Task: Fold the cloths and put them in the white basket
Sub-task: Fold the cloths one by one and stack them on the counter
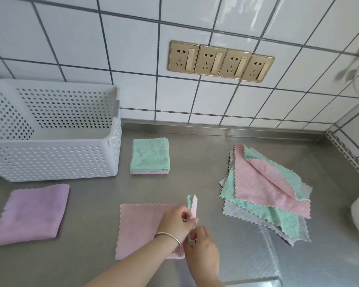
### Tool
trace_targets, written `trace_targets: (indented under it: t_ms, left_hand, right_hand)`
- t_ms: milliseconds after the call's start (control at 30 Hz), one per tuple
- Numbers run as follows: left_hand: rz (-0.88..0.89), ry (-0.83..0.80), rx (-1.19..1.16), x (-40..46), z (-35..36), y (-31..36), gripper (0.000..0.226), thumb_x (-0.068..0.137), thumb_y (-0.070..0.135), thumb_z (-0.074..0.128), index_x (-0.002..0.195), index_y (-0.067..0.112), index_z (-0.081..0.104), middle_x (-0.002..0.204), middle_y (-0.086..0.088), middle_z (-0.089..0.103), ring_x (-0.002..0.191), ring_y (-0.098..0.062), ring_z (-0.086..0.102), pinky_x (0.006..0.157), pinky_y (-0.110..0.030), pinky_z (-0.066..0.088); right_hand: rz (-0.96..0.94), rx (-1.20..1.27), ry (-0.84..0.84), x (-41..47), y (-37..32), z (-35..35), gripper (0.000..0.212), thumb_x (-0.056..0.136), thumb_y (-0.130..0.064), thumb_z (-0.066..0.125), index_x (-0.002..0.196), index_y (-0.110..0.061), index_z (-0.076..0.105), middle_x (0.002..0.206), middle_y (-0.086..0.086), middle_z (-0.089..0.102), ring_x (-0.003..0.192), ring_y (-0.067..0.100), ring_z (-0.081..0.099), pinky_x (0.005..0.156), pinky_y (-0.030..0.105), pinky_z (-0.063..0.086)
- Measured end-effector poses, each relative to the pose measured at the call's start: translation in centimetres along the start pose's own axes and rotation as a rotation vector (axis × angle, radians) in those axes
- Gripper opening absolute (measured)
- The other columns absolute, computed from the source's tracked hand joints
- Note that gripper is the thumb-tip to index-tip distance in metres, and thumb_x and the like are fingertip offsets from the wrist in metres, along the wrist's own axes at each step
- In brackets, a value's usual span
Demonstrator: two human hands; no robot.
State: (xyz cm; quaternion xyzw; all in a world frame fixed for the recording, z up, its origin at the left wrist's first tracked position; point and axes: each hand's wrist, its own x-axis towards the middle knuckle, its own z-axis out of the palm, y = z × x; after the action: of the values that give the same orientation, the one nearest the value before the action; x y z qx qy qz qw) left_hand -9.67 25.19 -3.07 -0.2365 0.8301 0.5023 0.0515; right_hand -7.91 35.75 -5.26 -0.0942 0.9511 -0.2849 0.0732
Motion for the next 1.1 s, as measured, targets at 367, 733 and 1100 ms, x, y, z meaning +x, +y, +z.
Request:
trace_targets:
  t_ms: [367, 733, 1100]
  left_hand:
    - [-0.267, 0.145, -0.162, -0.8, -2.7, -1.5, 0.012, 0.076, 0.028, 0.066, 0.070, 0.031, 0.056, 0.082, 0.008, 0.066, 0.086, -0.013, 0.062, 0.077, -0.018, 0.042]
    - [-0.115, 0.385, -0.079, -2.3, -7.5, -4.1, 0.035, 0.080, 0.015, 0.063, 0.056, 0.030, 0.044, 0.059, 0.011, 0.056, 0.061, -0.004, 0.053, 0.058, -0.008, 0.038]
    - [-0.259, 0.425, -0.022, -1.4, -10.6, -10.2, 0.019, 0.083, 0.003, 0.054, 0.079, 0.017, 0.064, 0.088, -0.004, 0.072, 0.084, -0.027, 0.063, 0.069, -0.024, 0.043]
  right_hand:
    - [-0.333, -0.161, -0.014, -1.0, -3.0, 2.0, 0.019, 0.051, -0.028, 0.036, 0.069, -0.025, 0.032, 0.061, -0.004, 0.043, 0.036, 0.013, 0.043, 0.040, 0.017, -0.008]
    - [-0.586, -0.137, -0.020, -0.4, -2.6, 3.9, 0.072, 0.055, -0.031, 0.051, 0.125, -0.018, 0.046, 0.131, 0.008, 0.046, 0.105, 0.018, 0.048, 0.083, 0.023, 0.040]
    - [-0.608, -0.447, -0.219, -0.2, -1.7, 7.6, 0.097, 0.057, -0.024, 0.033, 0.148, -0.024, 0.000, 0.157, -0.001, -0.009, 0.145, 0.017, -0.007, 0.099, 0.037, 0.037]
